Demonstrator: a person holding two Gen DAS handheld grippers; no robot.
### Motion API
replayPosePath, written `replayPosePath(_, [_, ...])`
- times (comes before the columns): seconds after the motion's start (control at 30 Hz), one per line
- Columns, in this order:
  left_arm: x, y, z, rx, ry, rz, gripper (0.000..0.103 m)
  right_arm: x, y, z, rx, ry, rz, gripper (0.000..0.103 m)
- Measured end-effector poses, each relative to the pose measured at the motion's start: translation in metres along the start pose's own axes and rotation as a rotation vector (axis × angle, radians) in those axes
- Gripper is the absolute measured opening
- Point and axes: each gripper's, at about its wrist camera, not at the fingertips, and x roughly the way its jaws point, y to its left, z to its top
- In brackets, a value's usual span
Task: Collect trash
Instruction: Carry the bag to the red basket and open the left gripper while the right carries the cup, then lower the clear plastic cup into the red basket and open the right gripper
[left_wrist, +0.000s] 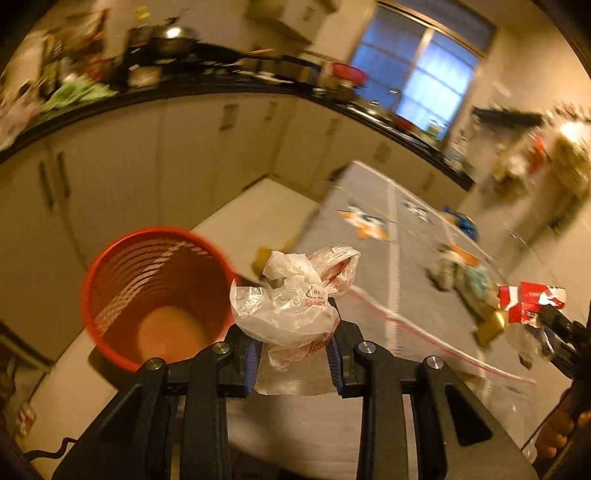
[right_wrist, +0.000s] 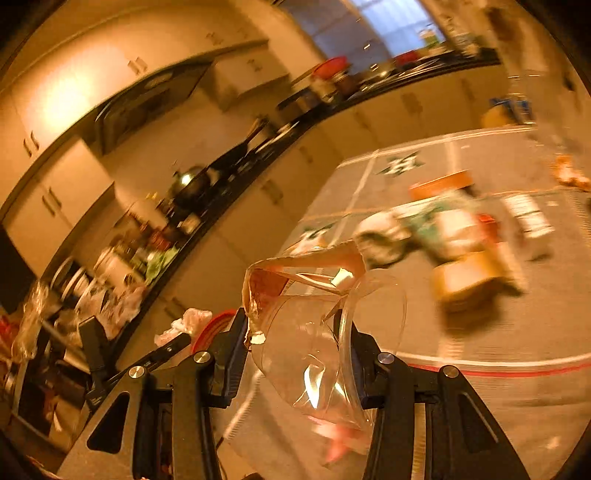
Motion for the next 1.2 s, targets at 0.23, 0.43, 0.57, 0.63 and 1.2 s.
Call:
replayPosePath(0.23, [0.011, 0.069, 0.003, -0.069, 0.000, 0.089, 0.029, 0.076, 0.061, -0.007, -0.141, 0.097, -0.039, 0.050])
replayPosePath(0.43, [0.034, 0.106, 0.010, -0.110, 0.023, 0.143, 0.029, 0.123, 0.091, -0.015, -0.234, 0.151, -0.087, 0.050])
replayPosePath(0.57, [0.055, 0.117, 0.015, -0.120, 0.049, 0.169, 0.030, 0.142, 0.105, -0.021, -0.282, 0.181, -0.085, 0.050])
replayPosePath(0.63, [0.060, 0.115, 0.015, -0.119, 0.059, 0.180, 0.032, 0.148, 0.111, -0.024, -0.304, 0.191, -0.087, 0.050])
replayPosePath(1.2, [0.048, 0.106, 0.003, -0.126, 0.059, 0.182, 0.058, 0.147, 0.082, -0.042, -0.352, 0.212, -0.213, 0.076])
